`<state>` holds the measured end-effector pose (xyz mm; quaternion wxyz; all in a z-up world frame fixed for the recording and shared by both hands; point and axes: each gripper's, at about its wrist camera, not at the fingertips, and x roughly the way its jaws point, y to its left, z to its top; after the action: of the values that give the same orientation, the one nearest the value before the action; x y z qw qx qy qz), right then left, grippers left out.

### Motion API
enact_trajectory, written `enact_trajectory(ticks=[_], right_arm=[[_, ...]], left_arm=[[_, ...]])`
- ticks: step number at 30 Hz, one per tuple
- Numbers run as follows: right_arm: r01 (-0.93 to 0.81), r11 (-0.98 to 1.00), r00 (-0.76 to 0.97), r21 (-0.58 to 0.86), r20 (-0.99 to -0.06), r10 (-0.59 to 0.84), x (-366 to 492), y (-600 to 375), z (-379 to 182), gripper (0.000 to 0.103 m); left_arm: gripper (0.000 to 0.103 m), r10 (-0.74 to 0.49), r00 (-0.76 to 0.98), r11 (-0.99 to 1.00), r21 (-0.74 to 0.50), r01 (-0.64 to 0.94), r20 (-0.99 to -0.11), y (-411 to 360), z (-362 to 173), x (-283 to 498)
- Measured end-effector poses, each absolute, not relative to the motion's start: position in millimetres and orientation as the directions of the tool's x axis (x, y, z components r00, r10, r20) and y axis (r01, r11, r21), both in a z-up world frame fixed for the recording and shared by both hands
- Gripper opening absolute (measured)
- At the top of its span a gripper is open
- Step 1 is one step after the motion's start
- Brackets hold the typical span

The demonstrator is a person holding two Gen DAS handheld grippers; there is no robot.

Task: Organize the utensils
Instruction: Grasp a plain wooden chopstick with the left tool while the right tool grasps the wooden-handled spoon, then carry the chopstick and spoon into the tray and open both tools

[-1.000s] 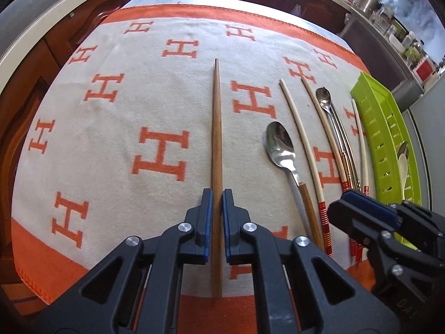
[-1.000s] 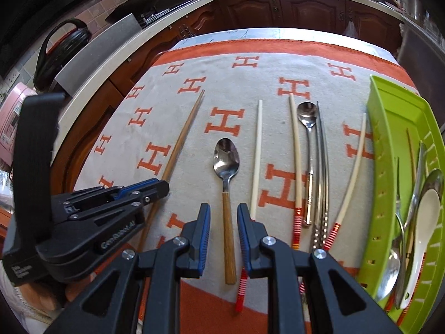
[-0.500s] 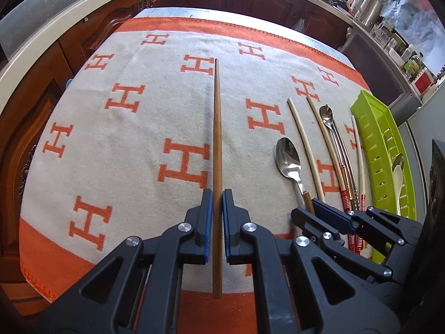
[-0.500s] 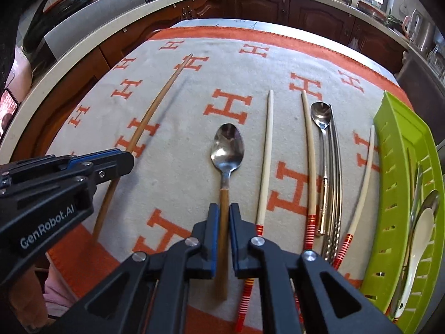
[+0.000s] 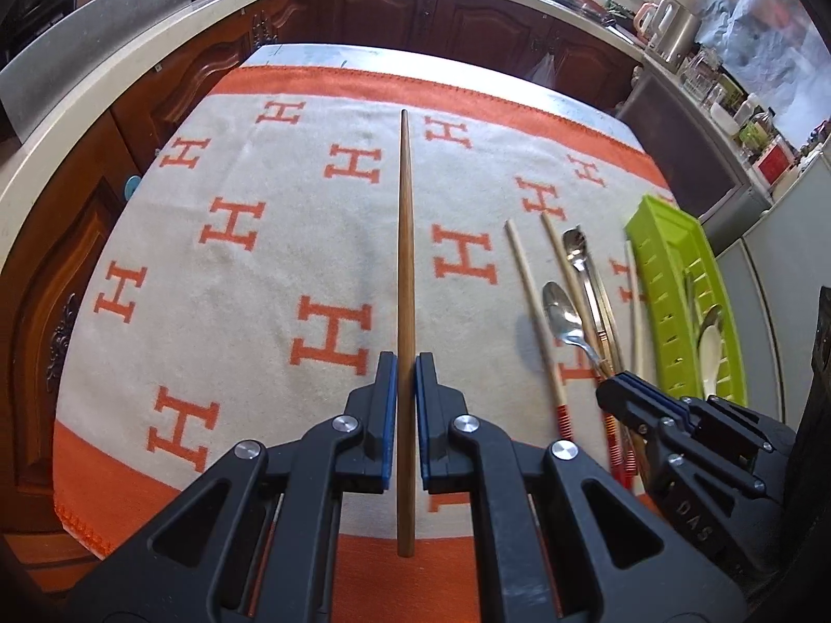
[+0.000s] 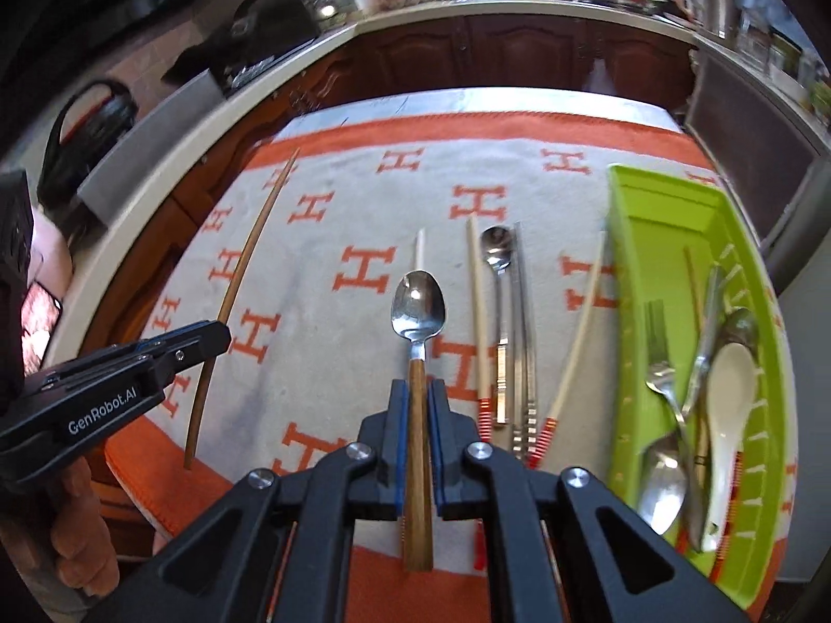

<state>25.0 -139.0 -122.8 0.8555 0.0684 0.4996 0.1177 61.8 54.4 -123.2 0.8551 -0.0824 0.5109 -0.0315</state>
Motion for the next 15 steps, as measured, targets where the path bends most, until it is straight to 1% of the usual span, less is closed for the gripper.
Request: enact_trajectory(ticks=[5, 9, 11, 15], right_arm=[[-0.047, 0.958, 0.525, 0.285, -0.808, 0.266, 16, -183, -102, 0.006], [0.044, 0.945, 0.564, 0.324, -0.789, 0.244, 15, -225, -91, 0.006], [0.102, 0.940, 0.581, 0.324, -0.787, 0.208, 17, -247, -89, 0.007], [0.177, 0.921, 0.586, 0.346, -0.789, 0.184, 29, -283, -96, 0.007]], left_arm=[[0.005, -0.197, 0.493, 0.978, -0.203, 0.042, -0.847, 29, -99, 66], [0.005, -0.250, 0.487, 0.968, -0.213, 0.131, -0.837, -8, -84, 72], [0.005, -0.277, 0.475, 0.960, -0.217, 0.178, -0.835, -31, -80, 76], [0.005, -0.328, 0.450, 0.938, -0.229, 0.262, -0.831, -77, -73, 82]])
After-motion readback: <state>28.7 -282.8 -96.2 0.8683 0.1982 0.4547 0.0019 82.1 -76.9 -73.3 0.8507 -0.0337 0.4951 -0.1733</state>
